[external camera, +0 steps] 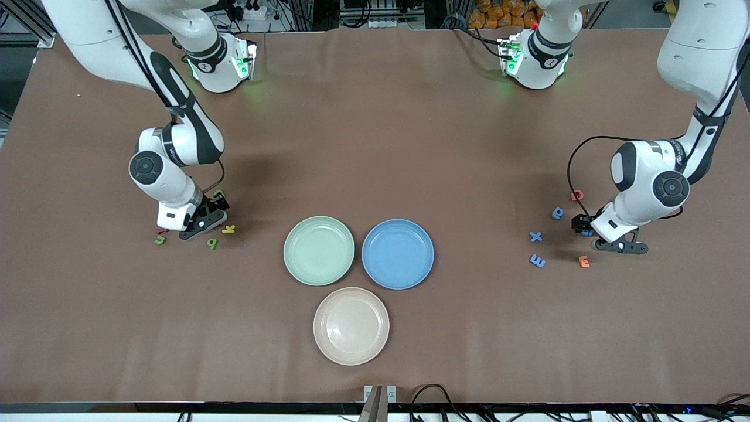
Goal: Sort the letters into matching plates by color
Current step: 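Grasp the blue G with the left gripper while the right gripper grasps green Z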
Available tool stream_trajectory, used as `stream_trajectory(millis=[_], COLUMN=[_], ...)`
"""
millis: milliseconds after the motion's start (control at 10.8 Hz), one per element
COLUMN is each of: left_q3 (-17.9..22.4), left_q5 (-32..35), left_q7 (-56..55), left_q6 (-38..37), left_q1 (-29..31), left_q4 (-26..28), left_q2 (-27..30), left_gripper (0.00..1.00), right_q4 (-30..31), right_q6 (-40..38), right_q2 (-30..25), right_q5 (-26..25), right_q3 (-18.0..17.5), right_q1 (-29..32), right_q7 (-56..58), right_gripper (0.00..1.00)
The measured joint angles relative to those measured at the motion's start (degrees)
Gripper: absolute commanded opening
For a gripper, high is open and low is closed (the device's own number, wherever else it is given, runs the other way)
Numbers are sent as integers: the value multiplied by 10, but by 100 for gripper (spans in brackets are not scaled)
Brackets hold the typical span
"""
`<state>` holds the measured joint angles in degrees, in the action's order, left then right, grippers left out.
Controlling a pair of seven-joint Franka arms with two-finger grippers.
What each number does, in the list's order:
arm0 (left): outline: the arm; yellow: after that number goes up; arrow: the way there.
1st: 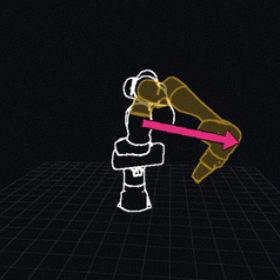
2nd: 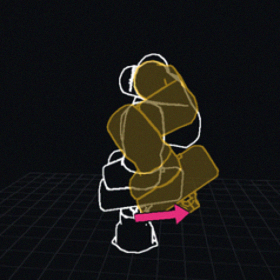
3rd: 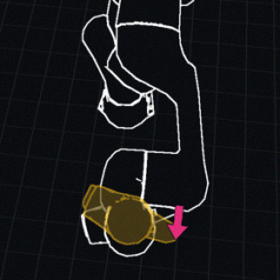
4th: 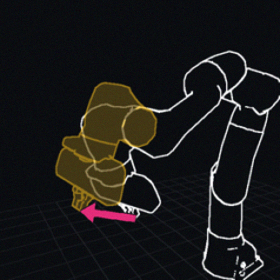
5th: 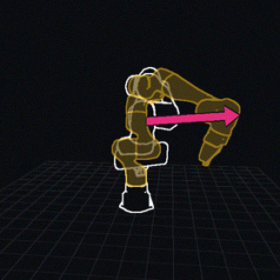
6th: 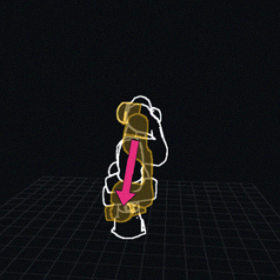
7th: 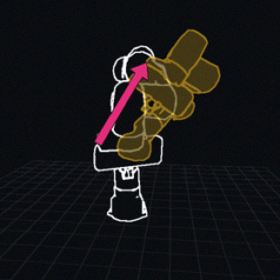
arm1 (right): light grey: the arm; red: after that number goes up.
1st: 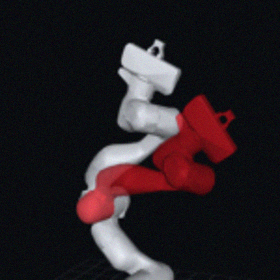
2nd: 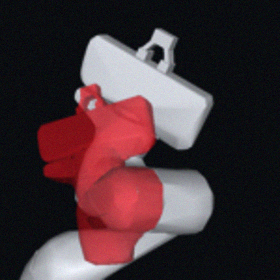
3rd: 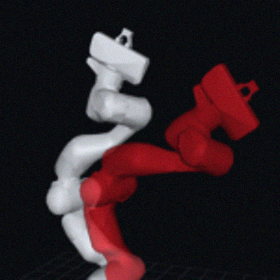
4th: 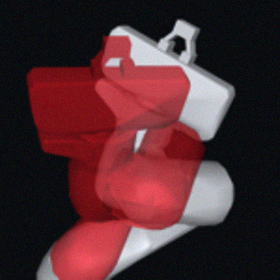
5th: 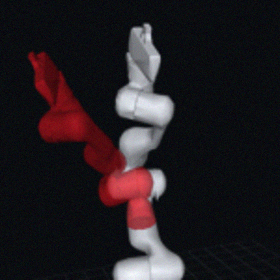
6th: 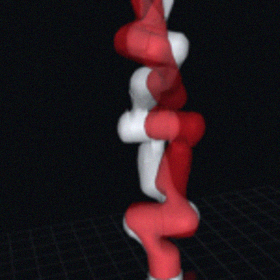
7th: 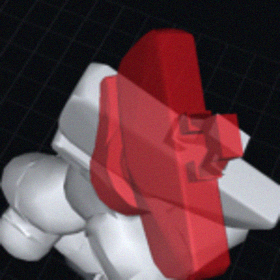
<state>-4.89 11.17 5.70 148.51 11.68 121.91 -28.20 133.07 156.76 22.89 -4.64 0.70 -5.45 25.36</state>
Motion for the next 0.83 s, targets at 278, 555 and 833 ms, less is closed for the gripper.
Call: stream_trajectory(millis=[278, 555, 833], left_q3=[-1, -4, -18], left_q5=[0, 0, 0], left_q7=[0, 0, -5], left_q6=[-2, 0, -1], left_q1=[4, 0, -11], left_q4=[-4, -6, -21], left_q2=[5, 3, 3], left_gripper=[0, 0, 0], right_q4=[-1, -1, -1], right_q6=[2, 2, 2], right_q2=[-2, -6, -5], right_q5=[-1, -1, -2], right_q3=[-2, -1, -10], right_q1=[0, 1, 1], right_q7=[0, 1, 1], right_gripper=[30, 14, 9])
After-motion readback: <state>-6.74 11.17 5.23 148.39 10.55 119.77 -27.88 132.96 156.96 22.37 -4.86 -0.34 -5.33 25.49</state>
